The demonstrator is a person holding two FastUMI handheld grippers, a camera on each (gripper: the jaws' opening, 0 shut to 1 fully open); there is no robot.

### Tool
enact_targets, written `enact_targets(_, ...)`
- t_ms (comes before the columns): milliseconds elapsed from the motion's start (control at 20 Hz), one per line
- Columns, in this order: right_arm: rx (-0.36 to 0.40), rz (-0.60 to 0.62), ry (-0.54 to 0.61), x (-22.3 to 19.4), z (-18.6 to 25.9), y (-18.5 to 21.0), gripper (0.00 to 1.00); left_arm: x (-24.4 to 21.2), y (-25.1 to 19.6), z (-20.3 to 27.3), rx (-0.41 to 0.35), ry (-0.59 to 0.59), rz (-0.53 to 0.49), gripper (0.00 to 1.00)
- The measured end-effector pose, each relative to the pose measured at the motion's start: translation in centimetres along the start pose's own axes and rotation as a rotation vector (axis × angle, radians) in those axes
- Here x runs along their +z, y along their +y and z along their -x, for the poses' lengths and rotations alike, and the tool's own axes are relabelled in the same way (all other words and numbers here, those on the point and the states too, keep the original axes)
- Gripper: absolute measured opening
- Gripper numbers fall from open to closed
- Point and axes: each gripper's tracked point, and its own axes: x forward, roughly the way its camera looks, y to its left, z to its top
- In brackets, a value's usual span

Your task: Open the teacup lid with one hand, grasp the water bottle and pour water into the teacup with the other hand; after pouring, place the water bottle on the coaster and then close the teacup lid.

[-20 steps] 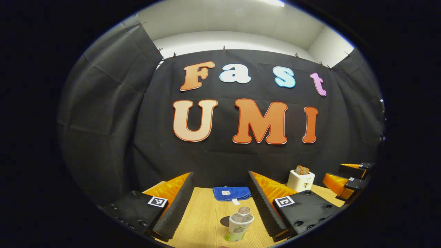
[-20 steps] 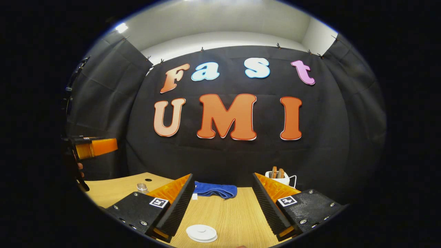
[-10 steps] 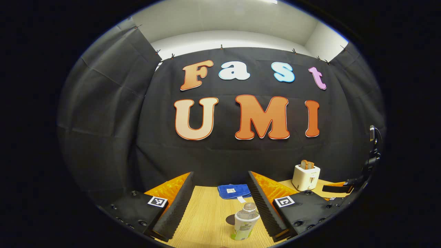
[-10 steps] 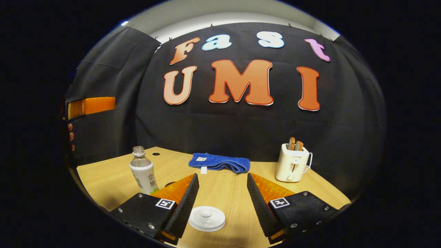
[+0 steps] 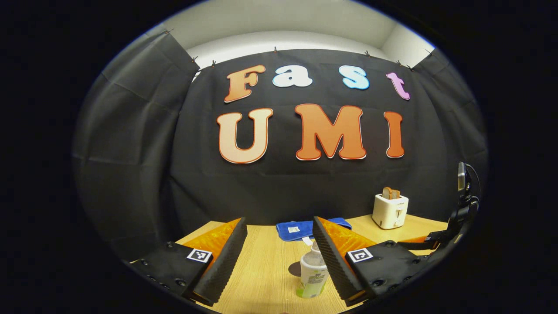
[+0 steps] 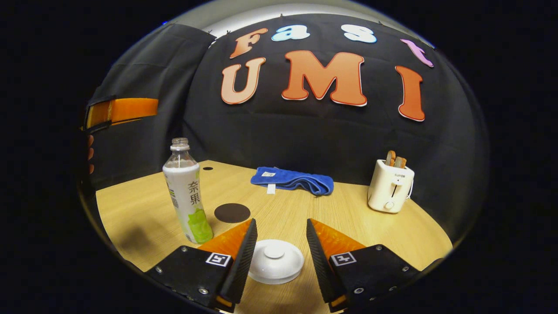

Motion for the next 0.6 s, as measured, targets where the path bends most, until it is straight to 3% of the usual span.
enact_targets(250,0.021,0.026,0.058,-2.1,-0.6,0.8,0.51,-1.3,-0.1,-0.3,0.002,0.024,-0.011,0.97)
enact_targets(550,0.032,0.063,0.103,-2.9,-1.4,1.6,0.5,-2.2,-0.8,-0.1,-0.014,0.041,-0.018,0.96)
enact_targets(600,0.023,0.059,0.112,-3.1,-1.7,1.4,0.45,-2.2,-0.7,-0.2,-0.014,0.041,-0.017,0.96)
